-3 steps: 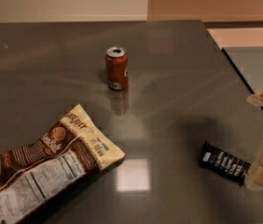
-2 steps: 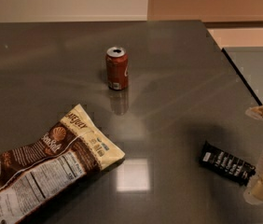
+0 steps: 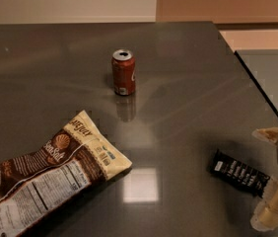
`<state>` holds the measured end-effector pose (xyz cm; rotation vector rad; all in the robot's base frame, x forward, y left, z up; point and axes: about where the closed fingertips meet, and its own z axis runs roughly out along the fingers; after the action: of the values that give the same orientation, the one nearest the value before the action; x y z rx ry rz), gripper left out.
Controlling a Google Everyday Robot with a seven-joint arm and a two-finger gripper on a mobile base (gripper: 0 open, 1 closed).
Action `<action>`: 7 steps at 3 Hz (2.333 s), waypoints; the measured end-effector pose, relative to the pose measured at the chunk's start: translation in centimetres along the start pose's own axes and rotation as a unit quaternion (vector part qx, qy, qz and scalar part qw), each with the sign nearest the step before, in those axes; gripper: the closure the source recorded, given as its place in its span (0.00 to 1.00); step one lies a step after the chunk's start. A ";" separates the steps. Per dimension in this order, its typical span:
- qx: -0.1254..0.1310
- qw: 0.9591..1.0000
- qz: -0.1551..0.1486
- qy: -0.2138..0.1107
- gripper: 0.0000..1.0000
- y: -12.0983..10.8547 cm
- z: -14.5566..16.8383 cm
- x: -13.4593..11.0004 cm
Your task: Move rxbar chocolate near coke can
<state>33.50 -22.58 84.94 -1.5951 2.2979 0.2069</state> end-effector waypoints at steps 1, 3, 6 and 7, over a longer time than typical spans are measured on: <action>-0.005 1.000 -0.003 0.000 0.00 0.4 0.8 0.3; -0.021 1.000 0.004 0.007 0.48 0.0 1.7 1.0; -0.016 1.000 0.000 0.012 1.00 -1.2 1.2 0.3; -0.004 1.000 -0.015 0.005 1.00 -2.6 0.5 -2.0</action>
Offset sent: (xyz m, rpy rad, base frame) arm -0.0041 -0.0031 -0.0209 0.0042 0.0381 0.0064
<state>36.61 -21.57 85.31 -1.6367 2.2810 0.2017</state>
